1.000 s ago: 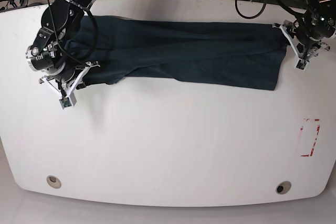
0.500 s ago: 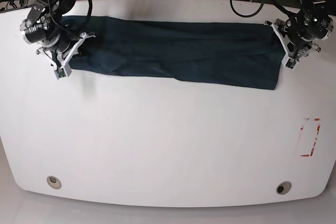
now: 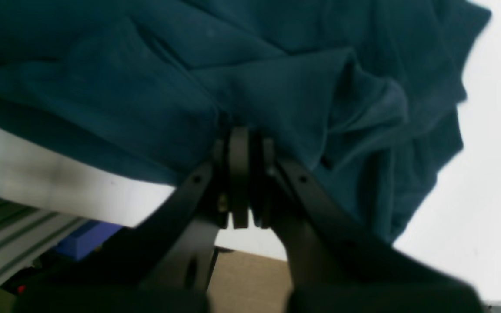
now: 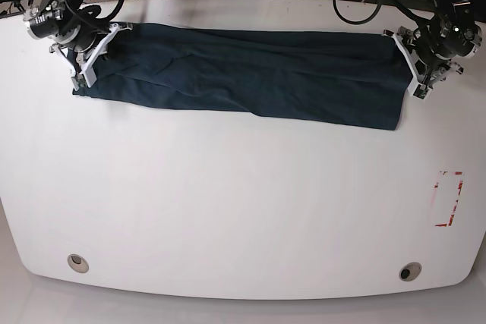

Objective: Fold the T-shirt properly
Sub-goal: 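Release and regrasp the folded shirt edge with both grippers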

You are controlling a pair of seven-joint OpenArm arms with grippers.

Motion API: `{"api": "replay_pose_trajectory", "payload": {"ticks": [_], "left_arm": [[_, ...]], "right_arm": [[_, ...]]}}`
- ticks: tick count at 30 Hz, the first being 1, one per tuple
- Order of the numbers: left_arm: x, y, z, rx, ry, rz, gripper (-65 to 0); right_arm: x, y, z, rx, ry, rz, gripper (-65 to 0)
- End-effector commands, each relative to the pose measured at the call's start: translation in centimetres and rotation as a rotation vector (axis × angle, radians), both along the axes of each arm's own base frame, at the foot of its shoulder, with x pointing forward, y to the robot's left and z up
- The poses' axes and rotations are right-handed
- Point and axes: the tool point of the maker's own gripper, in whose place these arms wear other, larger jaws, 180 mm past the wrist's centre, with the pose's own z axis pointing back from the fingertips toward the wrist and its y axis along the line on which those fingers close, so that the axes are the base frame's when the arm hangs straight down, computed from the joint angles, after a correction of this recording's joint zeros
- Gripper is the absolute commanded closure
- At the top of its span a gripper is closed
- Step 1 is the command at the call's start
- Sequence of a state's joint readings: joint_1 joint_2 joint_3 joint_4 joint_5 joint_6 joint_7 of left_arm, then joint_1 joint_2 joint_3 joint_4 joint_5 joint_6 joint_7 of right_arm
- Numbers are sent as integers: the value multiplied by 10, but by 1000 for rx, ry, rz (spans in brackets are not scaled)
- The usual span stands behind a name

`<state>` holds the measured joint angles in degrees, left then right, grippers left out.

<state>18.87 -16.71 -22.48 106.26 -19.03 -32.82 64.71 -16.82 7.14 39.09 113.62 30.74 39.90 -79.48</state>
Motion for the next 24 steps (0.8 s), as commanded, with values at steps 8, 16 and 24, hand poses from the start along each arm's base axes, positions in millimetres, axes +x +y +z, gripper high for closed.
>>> {"api": "replay_pose_trajectory", "payload": {"ticks": [8,16,24], "left_arm": [[2,6,1,3,-6,8,-287],[3,6,3,5,-11,7,-287],[14,-5,27,21,-92,-34,-287]], "right_arm": [[2,-16,8,-68,-31,-5,-250],[-1,-52,22,-127,-94,-121,-344],[9,-39,30,-56,-157,-101,-342]]}}
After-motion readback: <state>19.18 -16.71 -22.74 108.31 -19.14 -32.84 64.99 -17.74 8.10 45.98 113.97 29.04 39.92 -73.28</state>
